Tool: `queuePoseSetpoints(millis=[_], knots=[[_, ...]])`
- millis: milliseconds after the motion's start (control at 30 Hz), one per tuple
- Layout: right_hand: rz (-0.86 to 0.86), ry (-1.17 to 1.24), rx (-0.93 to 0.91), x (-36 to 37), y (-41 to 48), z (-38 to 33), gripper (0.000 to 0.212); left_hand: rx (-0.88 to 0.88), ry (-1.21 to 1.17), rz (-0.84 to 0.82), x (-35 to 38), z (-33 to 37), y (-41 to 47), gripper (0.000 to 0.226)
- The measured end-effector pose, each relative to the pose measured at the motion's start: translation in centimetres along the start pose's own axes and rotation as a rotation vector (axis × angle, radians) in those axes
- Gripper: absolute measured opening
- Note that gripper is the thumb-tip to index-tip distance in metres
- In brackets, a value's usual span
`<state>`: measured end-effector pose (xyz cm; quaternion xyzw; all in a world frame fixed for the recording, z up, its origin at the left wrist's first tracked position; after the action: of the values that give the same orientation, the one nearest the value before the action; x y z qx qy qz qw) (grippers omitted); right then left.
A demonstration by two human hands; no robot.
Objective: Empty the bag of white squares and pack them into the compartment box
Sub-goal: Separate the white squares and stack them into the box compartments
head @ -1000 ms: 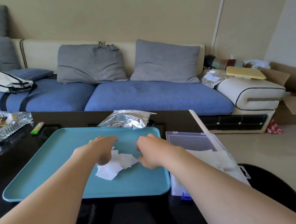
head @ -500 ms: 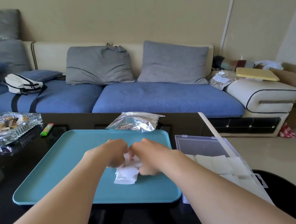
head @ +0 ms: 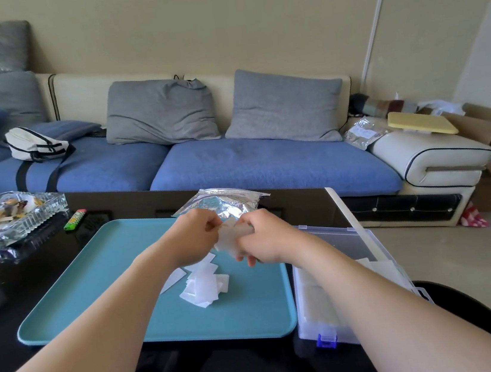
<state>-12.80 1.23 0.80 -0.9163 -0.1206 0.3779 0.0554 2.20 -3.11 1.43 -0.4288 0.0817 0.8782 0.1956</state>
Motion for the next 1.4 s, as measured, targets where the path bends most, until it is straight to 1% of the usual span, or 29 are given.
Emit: queuePoseSetpoints(millis=[100,133,167,233,267,367,433,500,567,633,700,767,933,1033,1067,1100,1167,1200,1233,1267,1333,1400], knots=[[0.107,0.096,-0.06,-1.4,0.0,0.2,0.014,-0.021,-0.356,-0.094,0.4,0.9,-0.8,0.033],[0.141,0.125,-0.084,-1.7,0.0,0.3,0.01,-0.029,-0.462,-0.139,0.6,1.1,-1.0,0.034],[0.174,0.16,-0.104,-2.2,-0.1,0.3,0.011,-0.035,-0.54,-0.182,0.9,1.4,-1.2,0.034],[0.218,0.209,-0.118,-2.8,-0.4,0.5,0.029,-0.054,-0.654,-0.235,1.1,1.7,-1.3,0.028],[0.223,0.209,-0.127,-3.1,-0.4,0.6,0.032,-0.077,-0.717,-0.246,1.2,1.8,-1.4,0.028],[0.228,0.178,-0.165,-3.3,-0.5,0.6,0.03,-0.151,-0.903,-0.294,1.4,1.9,-1.5,0.036],[0.229,0.186,-0.177,-3.3,-0.8,0.4,0.033,-0.146,-0.886,-0.369,1.6,2.3,-1.8,0.039],[0.206,0.179,-0.184,-3.2,-1.2,-0.1,0.038,-0.114,-0.776,-0.418,1.7,2.6,-2.1,0.04],[0.188,0.142,-0.184,-3.1,-1.8,-0.7,0.045,-0.104,-0.699,-0.44,1.8,2.6,-2.1,0.041],[0.18,0.161,-0.181,-3.0,-2.3,-1.2,0.047,-0.126,-0.69,-0.451,1.8,2.2,-1.9,0.044],[0.184,0.21,-0.174,-3.2,-2.5,-1.3,0.047,-0.166,-0.735,-0.44,1.9,1.7,-1.7,0.044],[0.179,0.246,-0.168,-3.3,-2.5,-1.2,0.046,-0.191,-0.763,-0.394,1.8,1.3,-1.5,0.043],[0.171,0.351,-0.133,-3.5,-2.0,-0.1,0.039,-0.202,-0.75,-0.28,1.5,0.9,-1.0,0.04],[0.263,0.39,-0.119,-4.1,-2.1,0.2,0.022,-0.213,-0.734,-0.258,1.5,0.7,-0.8,0.04],[0.33,0.388,-0.13,-4.6,-2.1,0.3,0.013,-0.213,-0.731,-0.257,1.6,0.7,-0.8,0.04],[0.416,0.363,-0.139,-5.1,-2.2,0.4,0.009,-0.213,-0.729,-0.257,1.6,0.7,-0.8,0.04],[0.59,0.258,-0.143,-6.1,-2.3,0.8,0.022,-0.218,-0.726,-0.258,1.6,0.8,-0.9,0.038],[0.638,0.228,-0.142,-6.4,-2.5,0.8,0.028,-0.221,-0.724,-0.259,1.7,0.8,-0.9,0.038],[0.646,0.233,-0.143,-6.7,-2.6,0.8,0.032,-0.222,-0.726,-0.262,1.7,0.8,-0.9,0.037],[0.612,0.262,-0.153,-6.8,-2.4,0.7,0.035,-0.222,-0.733,-0.268,1.8,0.7,-1.0,0.038],[0.467,0.283,-0.193,-6.2,-2.3,0.2,0.032,-0.221,-0.752,-0.292,1.9,0.7,-1.0,0.04],[0.344,0.15,-0.24,-5.3,-2.3,-0.6,0.026,-0.216,-0.768,-0.329,2.0,0.9,-1.1,0.043]])
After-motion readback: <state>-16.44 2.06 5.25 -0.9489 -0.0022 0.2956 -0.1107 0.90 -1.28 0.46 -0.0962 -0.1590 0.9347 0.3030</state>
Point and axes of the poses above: each hand's wrist, its own y-axis towards the middle knuckle, its own x-axis out of the palm, z = x × y, the point moved 6 cm from there along y, towards the middle knuckle, and after that the axes turned 7 degrees about -z, right-handed, at the moved point
